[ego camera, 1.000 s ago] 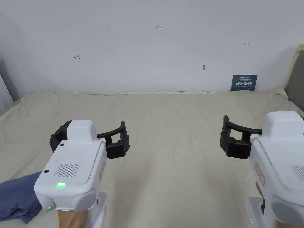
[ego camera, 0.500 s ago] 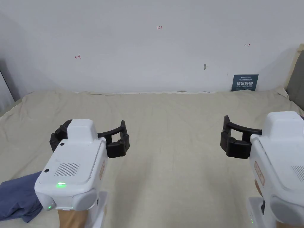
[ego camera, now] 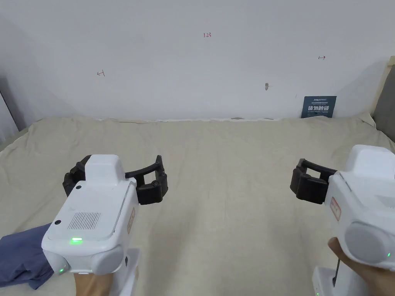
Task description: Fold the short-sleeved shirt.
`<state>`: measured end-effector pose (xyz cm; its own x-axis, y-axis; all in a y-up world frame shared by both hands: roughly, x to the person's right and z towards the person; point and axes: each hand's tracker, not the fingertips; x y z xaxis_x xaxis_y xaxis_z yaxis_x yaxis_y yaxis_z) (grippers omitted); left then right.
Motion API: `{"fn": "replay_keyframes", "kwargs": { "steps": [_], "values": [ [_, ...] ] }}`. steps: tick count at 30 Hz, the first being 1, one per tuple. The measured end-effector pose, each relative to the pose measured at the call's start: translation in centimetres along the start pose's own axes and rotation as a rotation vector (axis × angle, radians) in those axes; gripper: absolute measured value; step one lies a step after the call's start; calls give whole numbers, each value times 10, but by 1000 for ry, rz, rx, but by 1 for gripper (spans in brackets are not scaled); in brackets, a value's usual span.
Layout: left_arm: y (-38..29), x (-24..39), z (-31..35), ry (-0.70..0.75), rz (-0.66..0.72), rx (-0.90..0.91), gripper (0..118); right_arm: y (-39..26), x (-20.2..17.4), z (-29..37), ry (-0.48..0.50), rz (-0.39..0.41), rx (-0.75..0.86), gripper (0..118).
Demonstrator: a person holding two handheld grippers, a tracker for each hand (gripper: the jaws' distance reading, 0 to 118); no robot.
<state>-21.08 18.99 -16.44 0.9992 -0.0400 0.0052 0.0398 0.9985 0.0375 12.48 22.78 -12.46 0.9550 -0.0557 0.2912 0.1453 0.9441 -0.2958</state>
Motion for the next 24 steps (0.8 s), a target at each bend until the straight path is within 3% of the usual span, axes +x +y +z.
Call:
{"fn": "replay_keyframes", "kwargs": {
  "steps": [4,8,19,24],
  "values": [
    [0,0,0,-2,3,1,118,5,5,-6,5,-83,-167,118],
    [0,1,0,-1,-1,1,118,5,4,-10,-17,-92,-224,118],
    [-2,1,-1,-1,2,-2,118,5,2,-11,-5,-39,-152,118],
    [-4,0,-1,1,3,-4,118,8,3,-12,8,-50,-154,118]
  ]
}}
